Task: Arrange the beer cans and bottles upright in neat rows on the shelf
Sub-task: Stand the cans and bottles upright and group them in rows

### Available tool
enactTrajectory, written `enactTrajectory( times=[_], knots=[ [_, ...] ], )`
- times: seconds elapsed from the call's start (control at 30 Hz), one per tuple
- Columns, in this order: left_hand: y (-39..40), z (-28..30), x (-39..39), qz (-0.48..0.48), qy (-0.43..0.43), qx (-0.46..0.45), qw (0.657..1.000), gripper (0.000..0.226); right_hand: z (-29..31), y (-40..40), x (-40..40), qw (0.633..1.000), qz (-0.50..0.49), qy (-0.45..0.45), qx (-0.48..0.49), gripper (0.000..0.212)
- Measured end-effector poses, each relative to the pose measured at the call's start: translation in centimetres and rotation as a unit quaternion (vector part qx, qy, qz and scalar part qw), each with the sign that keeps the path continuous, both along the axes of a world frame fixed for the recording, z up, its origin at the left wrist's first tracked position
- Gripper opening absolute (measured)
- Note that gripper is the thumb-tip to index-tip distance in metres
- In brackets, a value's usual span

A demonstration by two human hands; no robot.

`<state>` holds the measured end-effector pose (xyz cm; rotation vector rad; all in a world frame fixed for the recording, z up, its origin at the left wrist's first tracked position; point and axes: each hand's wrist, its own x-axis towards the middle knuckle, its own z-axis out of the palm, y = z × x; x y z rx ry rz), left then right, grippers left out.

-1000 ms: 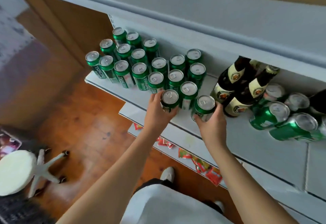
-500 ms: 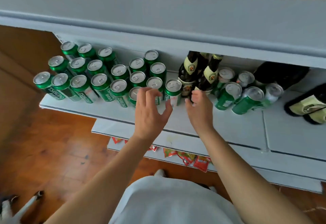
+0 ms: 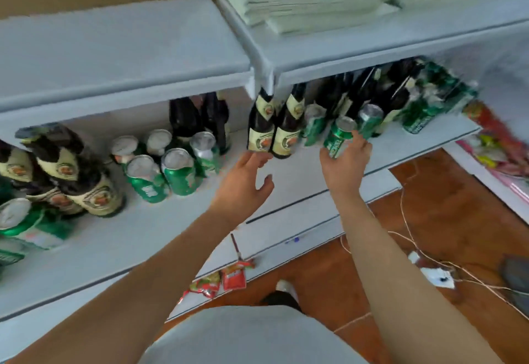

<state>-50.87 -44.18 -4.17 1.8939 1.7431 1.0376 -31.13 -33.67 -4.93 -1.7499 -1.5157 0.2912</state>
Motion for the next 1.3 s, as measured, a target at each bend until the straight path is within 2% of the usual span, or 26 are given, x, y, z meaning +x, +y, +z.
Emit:
enactTrajectory(
  times=[0.1,0.2,0.3,0.37,0.5,0.53,0.6,0.67,0.73,0.8,0.9,0.97,1.0,1.07,1.1,1.17,1.23,1.3],
  knots=[
    [5.8,-1.0,5.3,-0.003,-0.023,-0.083,0.996,0.049,-1.3,5.3,5.4,0.996,0.032,0.039,-0.074,0.086],
    [10.3,-2.6,9.3,0.027,-0.045,-0.17,0.984,0.067,-2.6,9.5,7.0,0.984,0.119,0.066,-0.115,0.092],
    [14.1,-3.7,12.9,0.054,-0.105,-0.263,0.958,0.088,-3.3,12.4,8.2,0.963,0.203,0.079,-0.159,0.078],
    [15.7,-3.8,14.6,0.086,-0.155,-0.301,0.937,0.09,-3.4,13.1,9.1,0.952,0.237,0.091,-0.171,0.07],
    [17.0,-3.9,17.3,0.078,-0.124,-0.248,0.958,0.092,-2.5,11.7,11.1,0.937,0.242,0.155,-0.197,0.063],
    [17.2,-4.0,17.9,0.076,-0.13,-0.236,0.96,0.088,-2.1,11.2,11.4,0.93,0.255,0.151,-0.216,0.058],
    [17.2,-4.3,19.0,0.087,-0.157,-0.222,0.958,0.064,-1.6,10.9,12.3,0.911,0.292,0.135,-0.259,0.048],
    [16.6,-4.3,19.4,0.112,-0.185,-0.213,0.953,0.047,-1.0,11.2,13.4,0.924,0.26,0.125,-0.253,0.044],
    [15.7,-4.4,19.1,0.139,-0.224,-0.213,0.941,0.046,-1.6,12.3,14.6,0.967,0.135,0.135,-0.17,0.038],
    [14.7,-4.5,18.5,0.16,-0.266,-0.224,0.924,0.048,-3.0,13.1,15.4,0.983,0.056,0.122,-0.121,0.037],
    [13.6,-4.1,17.6,0.178,-0.301,-0.233,0.907,0.047,-4.8,13.8,14.4,0.981,0.053,0.115,-0.149,0.072],
    [13.0,-3.9,16.7,0.19,-0.3,-0.228,0.906,0.048,-4.9,13.8,12.8,0.978,0.022,0.138,-0.156,0.079],
    [12.7,-3.6,16.2,0.196,-0.304,-0.227,0.904,0.049,-4.8,13.4,12.1,0.98,-0.008,0.136,-0.142,0.074],
    [12.2,-3.4,15.1,0.209,-0.306,-0.221,0.902,0.046,-4.5,12.2,11.0,0.993,-0.058,0.089,-0.053,0.051],
    [11.9,-3.3,14.5,0.216,-0.304,-0.219,0.902,0.044,-4.3,11.4,10.3,0.997,-0.037,0.065,0.01,0.039],
    [11.6,-3.2,13.6,0.229,-0.296,-0.215,0.902,0.042,-3.2,10.3,8.4,0.987,0.121,0.035,0.102,0.026],
    [11.2,-3.0,12.9,0.233,-0.289,-0.209,0.905,0.042,-1.4,11.4,5.9,0.95,0.274,-0.008,0.148,0.028],
    [10.9,-3.0,12.3,0.238,-0.282,-0.205,0.907,0.045,0.5,13.6,3.4,0.923,0.356,-0.069,0.13,0.036]
  ],
)
